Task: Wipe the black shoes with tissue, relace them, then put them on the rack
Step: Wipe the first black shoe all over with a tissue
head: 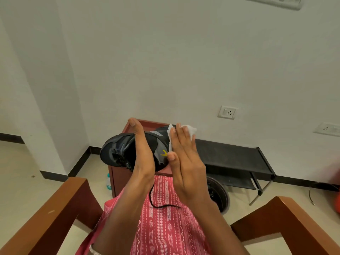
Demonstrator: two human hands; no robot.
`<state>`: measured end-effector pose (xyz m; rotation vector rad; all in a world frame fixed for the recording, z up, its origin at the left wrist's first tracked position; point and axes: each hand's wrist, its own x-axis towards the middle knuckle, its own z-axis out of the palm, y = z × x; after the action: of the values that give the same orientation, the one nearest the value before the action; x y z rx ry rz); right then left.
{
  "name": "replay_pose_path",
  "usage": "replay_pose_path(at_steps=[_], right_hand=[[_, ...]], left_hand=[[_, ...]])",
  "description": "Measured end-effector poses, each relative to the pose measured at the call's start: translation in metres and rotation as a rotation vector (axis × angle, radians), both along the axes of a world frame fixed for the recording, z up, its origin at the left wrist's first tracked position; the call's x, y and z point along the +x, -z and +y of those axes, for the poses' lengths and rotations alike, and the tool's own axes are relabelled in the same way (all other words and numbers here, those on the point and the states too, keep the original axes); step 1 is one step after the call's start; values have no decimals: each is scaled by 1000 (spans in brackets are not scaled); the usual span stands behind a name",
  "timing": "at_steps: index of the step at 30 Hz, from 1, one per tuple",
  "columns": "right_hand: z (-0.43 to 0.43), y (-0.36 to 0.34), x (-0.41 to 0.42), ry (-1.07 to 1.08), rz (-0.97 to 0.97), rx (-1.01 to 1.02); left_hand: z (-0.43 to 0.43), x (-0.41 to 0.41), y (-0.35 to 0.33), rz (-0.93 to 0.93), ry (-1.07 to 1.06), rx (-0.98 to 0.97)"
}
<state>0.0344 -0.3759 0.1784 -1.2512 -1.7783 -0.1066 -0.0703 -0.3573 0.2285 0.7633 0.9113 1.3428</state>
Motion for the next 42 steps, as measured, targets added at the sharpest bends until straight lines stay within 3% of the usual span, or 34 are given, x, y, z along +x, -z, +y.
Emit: replay_pose_path(at_steps=[6, 12, 16, 21, 27, 35, 42], right_hand=[[-7, 8, -2, -19, -21, 51], [-25, 61, -2, 55, -36, -28], [-12, 29, -2, -5, 101, 5], [7, -32, 7, -48, 276, 62], [-5, -60, -4, -217, 421, 100], [-4, -61, -2, -190, 235, 46], [-9, -27, 7, -143, 203, 5]], left_hand=[[16, -10, 10, -143, 2, -142], [16, -19, 2, -218, 228, -64], [21, -22, -12, -270, 409, 29], [21, -9, -32, -117, 599, 218], [28, 11, -46, -118, 437, 258], [27, 25, -27, -131, 345, 192], [23, 18, -20, -280, 277, 157]])
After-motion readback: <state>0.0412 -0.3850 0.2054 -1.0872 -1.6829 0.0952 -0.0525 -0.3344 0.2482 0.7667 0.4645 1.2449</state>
